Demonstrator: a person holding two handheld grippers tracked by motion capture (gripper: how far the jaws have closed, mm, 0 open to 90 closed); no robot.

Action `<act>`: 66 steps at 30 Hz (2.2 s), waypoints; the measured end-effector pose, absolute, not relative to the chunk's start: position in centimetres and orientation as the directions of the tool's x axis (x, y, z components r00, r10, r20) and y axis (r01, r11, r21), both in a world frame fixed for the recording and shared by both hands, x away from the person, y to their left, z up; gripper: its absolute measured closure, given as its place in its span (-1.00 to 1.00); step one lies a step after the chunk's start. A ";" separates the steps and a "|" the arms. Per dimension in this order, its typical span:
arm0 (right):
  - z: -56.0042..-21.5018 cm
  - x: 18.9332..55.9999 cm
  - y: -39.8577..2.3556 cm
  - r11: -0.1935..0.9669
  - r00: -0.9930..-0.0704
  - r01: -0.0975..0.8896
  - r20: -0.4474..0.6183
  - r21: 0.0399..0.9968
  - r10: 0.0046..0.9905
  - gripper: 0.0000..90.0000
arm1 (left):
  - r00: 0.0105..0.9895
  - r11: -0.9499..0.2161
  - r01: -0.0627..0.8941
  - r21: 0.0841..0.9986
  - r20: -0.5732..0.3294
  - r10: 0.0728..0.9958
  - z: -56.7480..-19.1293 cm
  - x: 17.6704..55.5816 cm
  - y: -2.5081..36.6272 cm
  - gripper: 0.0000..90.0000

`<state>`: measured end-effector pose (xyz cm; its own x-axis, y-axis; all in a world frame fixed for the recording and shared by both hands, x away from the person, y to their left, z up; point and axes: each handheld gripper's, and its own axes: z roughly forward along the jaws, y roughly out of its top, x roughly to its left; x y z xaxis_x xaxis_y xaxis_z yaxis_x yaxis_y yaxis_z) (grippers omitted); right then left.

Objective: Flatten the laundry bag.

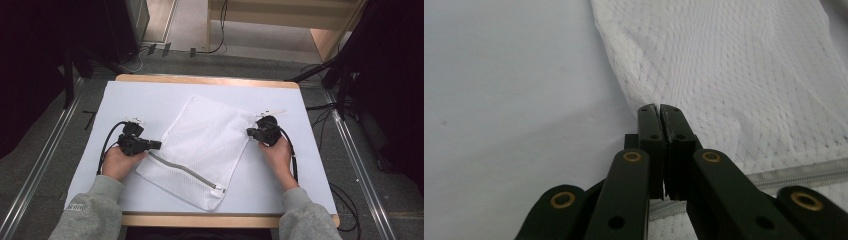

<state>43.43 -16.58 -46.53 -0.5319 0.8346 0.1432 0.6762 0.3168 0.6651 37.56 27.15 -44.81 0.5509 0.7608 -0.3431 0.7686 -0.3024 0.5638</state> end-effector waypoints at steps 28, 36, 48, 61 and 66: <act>-44.7 39.8 -15.8 0.286 -0.578 0.611 0.169 0.739 0.799 0.46 | 0.540 -0.267 0.749 0.606 -0.326 0.776 -44.3 38.8 26.3 0.22; -45.7 35.9 -15.4 0.298 -0.580 0.628 0.178 0.719 0.795 0.30 | 0.547 -0.299 0.753 0.586 -0.306 0.779 -44.7 40.6 25.1 0.17; -47.2 34.7 -15.3 0.311 -0.555 0.664 0.171 0.680 0.814 0.19 | 0.547 -0.310 0.749 0.585 -0.283 0.788 -45.3 41.5 24.3 0.31; -47.2 35.4 -14.0 0.384 -0.595 0.629 0.101 0.676 0.797 0.85 | 0.523 -0.280 0.798 0.534 -0.382 0.762 -45.8 42.1 24.2 1.00; -47.0 36.5 -14.2 0.375 -0.600 0.654 0.148 0.657 0.786 1.00 | 0.501 -0.246 0.797 0.552 -0.375 0.780 -45.5 42.1 25.0 1.00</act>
